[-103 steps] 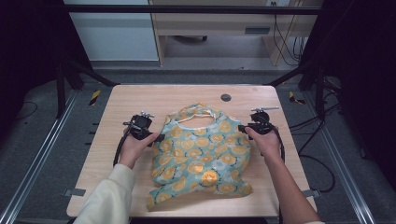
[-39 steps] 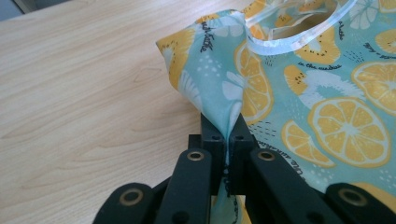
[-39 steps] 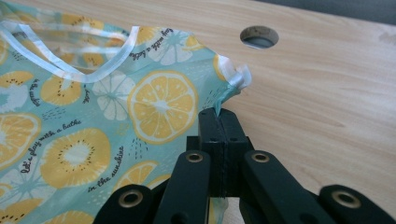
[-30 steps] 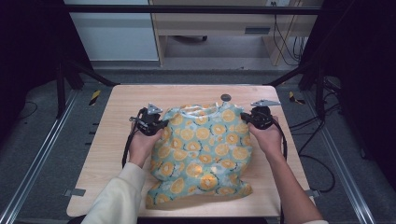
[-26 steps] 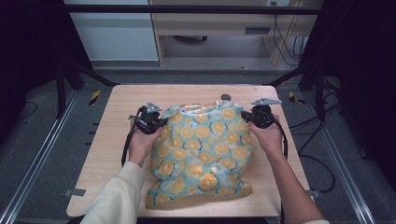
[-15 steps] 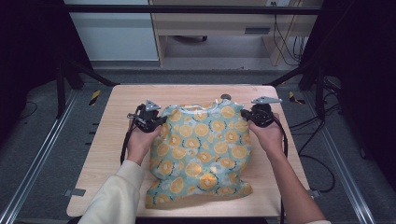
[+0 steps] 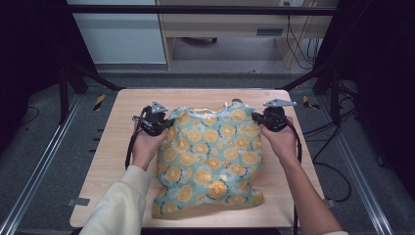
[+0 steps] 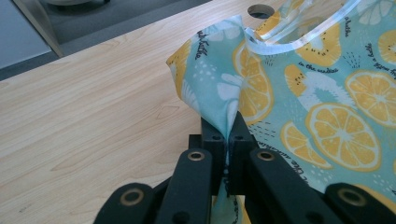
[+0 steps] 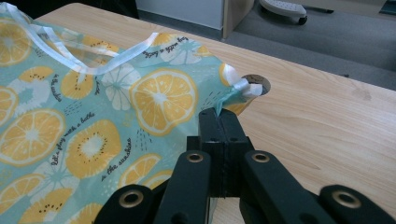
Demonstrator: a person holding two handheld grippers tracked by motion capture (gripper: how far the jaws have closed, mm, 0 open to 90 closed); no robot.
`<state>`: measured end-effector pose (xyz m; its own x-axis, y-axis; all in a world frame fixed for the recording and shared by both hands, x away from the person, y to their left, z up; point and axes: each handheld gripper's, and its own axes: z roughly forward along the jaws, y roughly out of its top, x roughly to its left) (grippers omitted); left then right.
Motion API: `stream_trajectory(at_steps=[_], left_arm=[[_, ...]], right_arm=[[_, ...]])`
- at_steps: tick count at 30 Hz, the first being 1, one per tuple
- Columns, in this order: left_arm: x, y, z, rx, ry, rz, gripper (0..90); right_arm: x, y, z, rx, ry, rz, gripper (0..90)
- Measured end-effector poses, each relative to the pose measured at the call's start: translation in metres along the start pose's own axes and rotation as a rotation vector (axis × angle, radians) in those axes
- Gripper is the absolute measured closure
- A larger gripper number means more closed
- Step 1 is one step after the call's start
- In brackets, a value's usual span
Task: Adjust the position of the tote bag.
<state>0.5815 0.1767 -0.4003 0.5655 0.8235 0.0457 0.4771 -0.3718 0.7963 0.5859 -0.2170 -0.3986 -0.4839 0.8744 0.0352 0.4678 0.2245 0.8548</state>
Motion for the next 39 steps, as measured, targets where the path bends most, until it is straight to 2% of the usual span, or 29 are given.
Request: stream_trajectory(at_steps=[2,4,8,13,19,24,33,39], left_arm=[[0.002,0.003,-0.002,0.002,0.000,0.006,89.1],[0.002,0.006,-0.003,-0.013,-0.002,-0.005,89.0],[0.001,0.010,-0.011,-0.037,-0.010,-0.002,89.0],[-0.005,0.010,-0.026,-0.045,-0.023,0.035,88.8],[-0.009,0.012,-0.037,-0.064,-0.032,0.041,88.7],[-0.014,0.010,-0.046,-0.083,-0.049,0.065,88.6],[-0.034,-0.003,-0.069,-0.111,-0.090,0.123,88.5],[-0.049,-0.021,-0.084,-0.126,-0.125,0.148,88.3]], right_arm=[[0.000,0.001,-0.001,-0.003,0.001,-0.002,90.0],[-0.001,0.003,-0.003,-0.008,0.001,0.000,90.0],[0.000,0.005,-0.009,-0.032,0.009,0.004,90.0],[0.006,0.004,-0.025,-0.072,0.032,-0.012,90.0],[0.012,0.000,-0.040,-0.097,0.044,-0.025,90.0],[0.014,-0.004,-0.050,-0.113,0.055,-0.030,90.0],[0.025,-0.020,-0.076,-0.142,0.092,-0.060,90.0],[0.037,-0.036,-0.094,-0.159,0.123,-0.077,90.0]])
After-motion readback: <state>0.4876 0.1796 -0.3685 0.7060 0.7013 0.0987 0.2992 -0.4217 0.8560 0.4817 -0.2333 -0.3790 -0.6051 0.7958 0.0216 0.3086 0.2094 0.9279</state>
